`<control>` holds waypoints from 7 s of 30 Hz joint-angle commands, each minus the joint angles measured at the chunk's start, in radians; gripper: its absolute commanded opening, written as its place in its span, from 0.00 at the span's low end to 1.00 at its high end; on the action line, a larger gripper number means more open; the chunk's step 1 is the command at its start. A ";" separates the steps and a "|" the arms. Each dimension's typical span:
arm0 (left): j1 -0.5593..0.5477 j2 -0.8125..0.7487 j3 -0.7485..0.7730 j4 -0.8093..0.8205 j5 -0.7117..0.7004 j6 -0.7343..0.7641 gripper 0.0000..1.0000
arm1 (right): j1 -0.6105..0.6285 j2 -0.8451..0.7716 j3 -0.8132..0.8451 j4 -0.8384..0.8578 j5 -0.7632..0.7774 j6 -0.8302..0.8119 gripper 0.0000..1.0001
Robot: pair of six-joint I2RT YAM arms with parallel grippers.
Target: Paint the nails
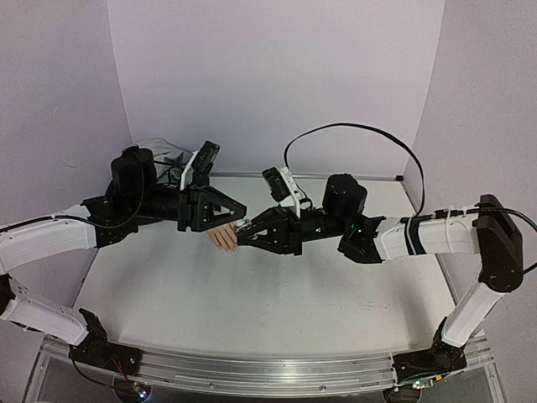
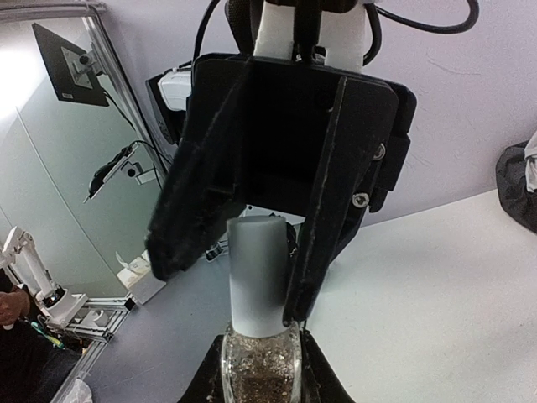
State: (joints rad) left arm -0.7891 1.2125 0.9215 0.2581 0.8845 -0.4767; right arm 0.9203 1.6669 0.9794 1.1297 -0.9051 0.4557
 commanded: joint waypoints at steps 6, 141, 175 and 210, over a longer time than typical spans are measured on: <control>-0.004 0.013 0.051 -0.083 -0.035 0.087 0.16 | -0.036 0.016 0.048 0.107 0.026 0.025 0.00; -0.043 0.109 0.187 -0.196 -0.131 0.071 0.28 | -0.150 0.044 0.149 -0.079 -0.273 -0.006 0.00; 0.011 0.003 0.209 -0.384 -0.557 0.042 0.88 | -0.134 0.079 0.233 -0.312 0.139 -0.239 0.00; -0.010 0.120 0.172 -0.134 -0.205 0.026 0.02 | -0.161 -0.015 0.131 -0.131 -0.023 -0.057 0.00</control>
State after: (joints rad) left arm -0.7891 1.3426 1.0840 0.0895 0.6823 -0.4385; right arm 0.7670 1.7390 1.1271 0.9459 -1.1015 0.4641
